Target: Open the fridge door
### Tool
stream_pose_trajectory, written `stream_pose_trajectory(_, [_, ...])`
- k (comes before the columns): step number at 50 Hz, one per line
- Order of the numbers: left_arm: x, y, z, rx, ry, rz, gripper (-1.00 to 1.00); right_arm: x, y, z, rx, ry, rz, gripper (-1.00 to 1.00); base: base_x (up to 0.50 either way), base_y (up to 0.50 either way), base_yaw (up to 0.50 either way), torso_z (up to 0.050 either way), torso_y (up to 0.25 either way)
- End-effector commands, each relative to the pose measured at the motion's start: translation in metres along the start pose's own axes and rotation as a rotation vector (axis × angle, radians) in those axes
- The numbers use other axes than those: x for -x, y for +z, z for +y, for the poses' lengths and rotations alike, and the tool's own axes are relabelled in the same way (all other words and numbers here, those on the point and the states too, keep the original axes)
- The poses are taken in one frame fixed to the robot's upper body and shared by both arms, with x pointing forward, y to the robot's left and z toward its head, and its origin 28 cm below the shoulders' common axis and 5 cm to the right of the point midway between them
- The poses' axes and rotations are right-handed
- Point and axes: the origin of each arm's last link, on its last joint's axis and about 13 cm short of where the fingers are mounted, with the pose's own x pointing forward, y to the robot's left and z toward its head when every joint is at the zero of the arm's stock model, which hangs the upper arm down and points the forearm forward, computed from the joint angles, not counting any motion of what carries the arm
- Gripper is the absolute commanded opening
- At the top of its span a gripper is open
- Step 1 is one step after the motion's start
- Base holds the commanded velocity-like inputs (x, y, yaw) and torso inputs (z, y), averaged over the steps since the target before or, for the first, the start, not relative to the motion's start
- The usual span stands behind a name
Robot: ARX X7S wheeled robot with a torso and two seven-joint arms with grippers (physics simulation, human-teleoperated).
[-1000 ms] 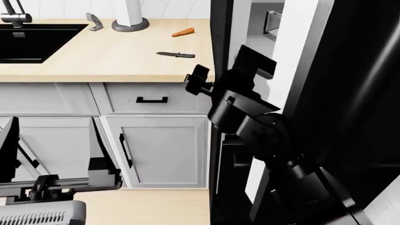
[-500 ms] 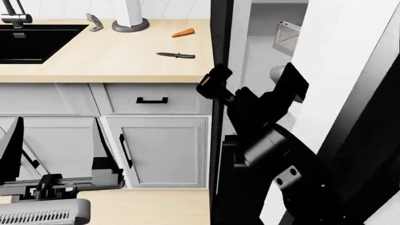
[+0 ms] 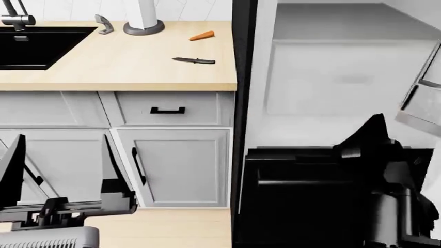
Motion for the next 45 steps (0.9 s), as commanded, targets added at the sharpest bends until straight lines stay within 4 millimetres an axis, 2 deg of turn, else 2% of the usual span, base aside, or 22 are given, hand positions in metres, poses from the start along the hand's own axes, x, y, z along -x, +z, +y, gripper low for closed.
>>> stream_pose_trajectory(1, [-0.001,-0.003,-0.001,0.002,-0.001,0.006,1.0,0.032,0.034,-0.011,-0.094,-0.086,-0.391,1.0,0.0,0.0,0.0,0.0,0.0])
stream_pose_trajectory(9, [-0.003,-0.005,-0.002,0.004,-0.002,0.011,1.0,0.028,0.047,-0.012,-0.142,-0.215,-0.584,1.0,0.0,0.0,0.0,0.0,0.0])
stream_pose_trajectory(16, [-0.004,-0.006,-0.002,0.003,-0.001,0.012,1.0,0.011,0.06,-0.02,-0.124,-0.428,-0.714,1.0,0.01,0.0,0.0,0.0,0.0])
stream_pose_trajectory(25, [-0.005,-0.006,-0.003,0.001,-0.001,0.013,1.0,-0.021,0.064,-0.033,-0.099,-0.631,-0.845,1.0,0.01,-0.02,-0.01,0.002,0.0])
stream_pose_trajectory(35, [-0.002,-0.006,-0.001,0.002,0.0,0.018,1.0,-0.057,0.076,-0.057,-0.079,-0.874,-0.91,1.0,0.01,-0.01,0.0,0.0,0.0])
stream_pose_trajectory(45, [-0.001,-0.006,-0.001,0.002,-0.002,0.022,1.0,-0.078,0.091,-0.081,-0.036,-1.04,-0.912,1.0,0.0,0.0,0.0,0.0,0.0])
